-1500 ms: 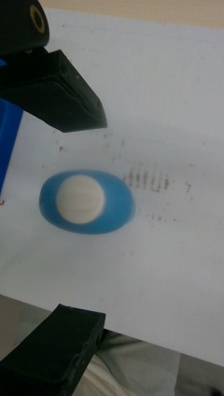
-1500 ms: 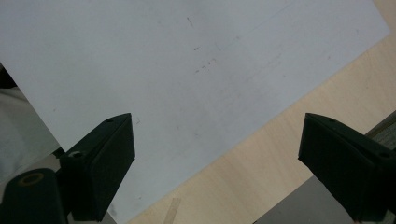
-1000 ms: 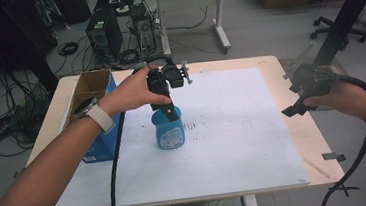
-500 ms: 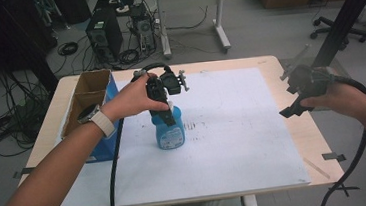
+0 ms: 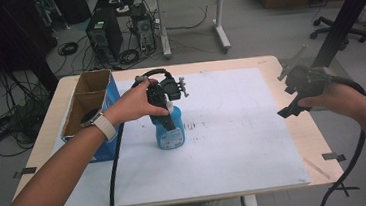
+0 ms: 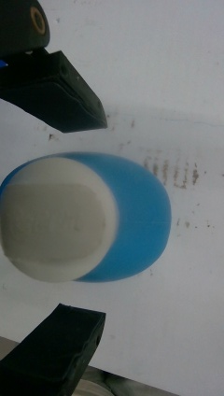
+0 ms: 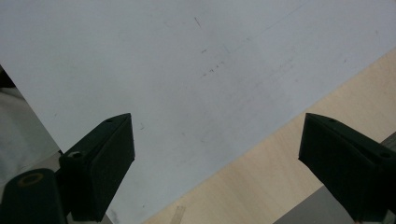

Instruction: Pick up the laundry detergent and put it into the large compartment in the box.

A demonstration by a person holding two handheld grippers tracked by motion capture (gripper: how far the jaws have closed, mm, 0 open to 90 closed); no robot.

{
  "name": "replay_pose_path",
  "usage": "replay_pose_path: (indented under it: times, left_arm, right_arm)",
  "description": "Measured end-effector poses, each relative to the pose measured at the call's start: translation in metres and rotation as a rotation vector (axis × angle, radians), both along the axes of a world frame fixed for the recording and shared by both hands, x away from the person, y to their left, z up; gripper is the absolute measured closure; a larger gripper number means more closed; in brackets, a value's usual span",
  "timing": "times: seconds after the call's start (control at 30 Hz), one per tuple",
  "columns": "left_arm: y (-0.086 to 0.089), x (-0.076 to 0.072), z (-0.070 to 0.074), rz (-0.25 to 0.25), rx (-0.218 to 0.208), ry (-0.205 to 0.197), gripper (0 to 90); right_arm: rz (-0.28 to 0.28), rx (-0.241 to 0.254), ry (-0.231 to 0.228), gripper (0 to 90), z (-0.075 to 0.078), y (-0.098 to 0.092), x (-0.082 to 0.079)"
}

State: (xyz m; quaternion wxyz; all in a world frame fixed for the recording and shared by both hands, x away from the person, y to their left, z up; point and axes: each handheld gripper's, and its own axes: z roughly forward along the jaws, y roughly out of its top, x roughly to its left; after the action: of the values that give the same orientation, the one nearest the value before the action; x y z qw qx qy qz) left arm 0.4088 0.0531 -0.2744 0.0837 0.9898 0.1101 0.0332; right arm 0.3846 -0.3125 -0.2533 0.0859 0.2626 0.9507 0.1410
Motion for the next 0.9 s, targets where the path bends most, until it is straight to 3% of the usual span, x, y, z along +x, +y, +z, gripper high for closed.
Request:
replay_pose_path:
  times: [0.47, 0.9]
  left_arm:
    - [-0.0004, 0.0018, -0.0085, -0.006, 0.01, 0.002, 9.0]
    - [-0.0038, 0.0016, -0.0112, -0.025, 0.018, 0.005, 16.6]
  right_arm:
    - [-0.002, 0.0, 0.001, 10.4, -0.0008, 0.0004, -0.0002]
    - [0.0, 0.003, -0.001, 10.4, -0.0007, 0.0001, 0.0003]
